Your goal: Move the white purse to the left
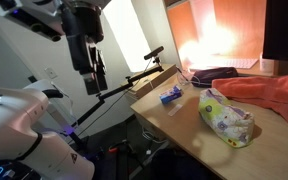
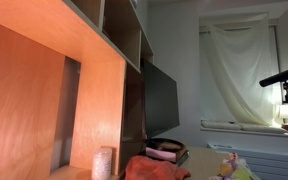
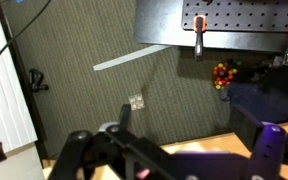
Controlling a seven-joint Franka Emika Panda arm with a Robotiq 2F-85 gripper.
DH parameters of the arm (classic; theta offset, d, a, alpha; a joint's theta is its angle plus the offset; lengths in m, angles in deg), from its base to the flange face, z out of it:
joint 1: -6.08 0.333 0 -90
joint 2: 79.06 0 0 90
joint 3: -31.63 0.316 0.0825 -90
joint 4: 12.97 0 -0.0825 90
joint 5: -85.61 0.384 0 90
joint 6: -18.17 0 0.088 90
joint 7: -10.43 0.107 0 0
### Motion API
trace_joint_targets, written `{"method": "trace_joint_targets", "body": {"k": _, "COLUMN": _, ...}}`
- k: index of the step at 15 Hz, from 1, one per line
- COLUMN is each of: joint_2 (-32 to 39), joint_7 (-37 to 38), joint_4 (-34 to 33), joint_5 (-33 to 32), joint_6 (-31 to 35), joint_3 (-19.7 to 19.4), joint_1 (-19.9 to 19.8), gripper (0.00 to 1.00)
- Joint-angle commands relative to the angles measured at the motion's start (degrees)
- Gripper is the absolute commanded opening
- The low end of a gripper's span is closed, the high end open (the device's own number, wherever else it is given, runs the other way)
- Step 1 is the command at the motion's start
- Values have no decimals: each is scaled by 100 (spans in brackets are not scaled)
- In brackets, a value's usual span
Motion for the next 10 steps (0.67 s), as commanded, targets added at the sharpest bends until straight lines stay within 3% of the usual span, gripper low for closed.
{"method": "trace_joint_targets", "body": {"k": 1, "joint_2": 707, "joint_7": -151, "joint_4": -768, "joint_5": -326, "joint_6": -457, "joint_3": 211, "joint_1": 359, "gripper": 100}}
{"method": "trace_joint_targets", "body": {"k": 10, "joint_2": 1841, "joint_7": -2579, "joint_4": -2152, "joint_5": -306, "joint_6": -787, "joint_3": 48, "joint_1": 1154, "gripper": 100}}
